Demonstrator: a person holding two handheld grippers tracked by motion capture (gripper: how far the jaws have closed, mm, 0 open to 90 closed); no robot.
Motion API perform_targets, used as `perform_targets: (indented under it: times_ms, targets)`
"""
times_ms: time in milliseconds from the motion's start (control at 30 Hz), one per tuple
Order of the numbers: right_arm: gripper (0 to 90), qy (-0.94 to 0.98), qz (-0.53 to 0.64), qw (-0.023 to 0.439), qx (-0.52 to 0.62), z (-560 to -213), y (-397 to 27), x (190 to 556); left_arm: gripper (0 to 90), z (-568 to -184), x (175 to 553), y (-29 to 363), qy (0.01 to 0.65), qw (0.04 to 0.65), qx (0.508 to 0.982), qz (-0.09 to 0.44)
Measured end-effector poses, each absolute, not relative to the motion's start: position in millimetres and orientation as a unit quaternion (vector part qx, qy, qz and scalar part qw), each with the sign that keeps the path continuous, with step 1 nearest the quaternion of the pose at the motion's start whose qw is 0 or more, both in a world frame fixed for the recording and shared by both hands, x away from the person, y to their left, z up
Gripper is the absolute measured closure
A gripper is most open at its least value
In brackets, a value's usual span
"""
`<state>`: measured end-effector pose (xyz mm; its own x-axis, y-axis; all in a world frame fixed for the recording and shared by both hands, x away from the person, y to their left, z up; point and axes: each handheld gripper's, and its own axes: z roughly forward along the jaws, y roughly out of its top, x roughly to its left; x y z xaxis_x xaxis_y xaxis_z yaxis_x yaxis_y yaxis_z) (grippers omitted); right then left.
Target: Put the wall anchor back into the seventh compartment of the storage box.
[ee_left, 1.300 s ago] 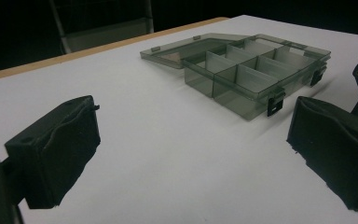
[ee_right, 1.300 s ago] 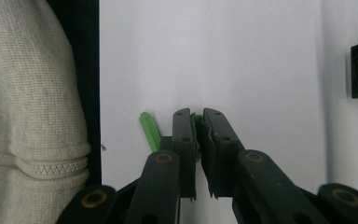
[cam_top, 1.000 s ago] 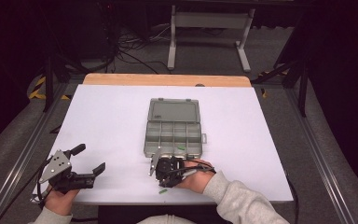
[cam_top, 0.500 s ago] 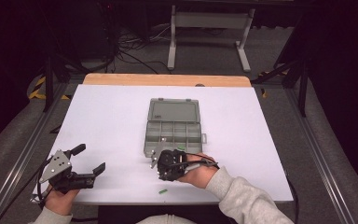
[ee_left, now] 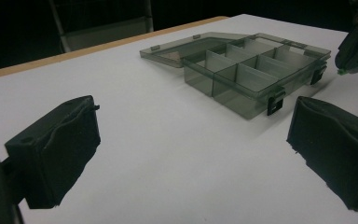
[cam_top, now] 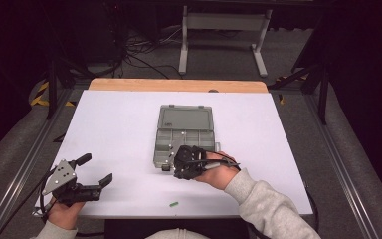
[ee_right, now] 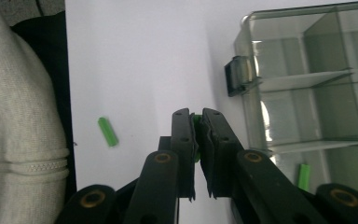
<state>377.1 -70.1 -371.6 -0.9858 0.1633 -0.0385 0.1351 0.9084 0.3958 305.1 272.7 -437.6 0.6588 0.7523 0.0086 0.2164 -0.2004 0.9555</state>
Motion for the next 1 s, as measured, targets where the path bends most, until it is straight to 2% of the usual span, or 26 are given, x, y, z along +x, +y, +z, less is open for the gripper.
perform_targets:
  times_ms: [567,1000]
  targets:
    - [83.7,0.969,0.207,0.061,0.124,-354.7,-86.3,417.8,2.8,-437.9,305.3,272.9,0.33,0.541,0.732,0.249]
    - [83.7,0.966,0.195,0.069,0.158,-360.5,-95.5,440.6,2.8,-437.8,305.1,272.8,0.33,0.54,0.732,0.25]
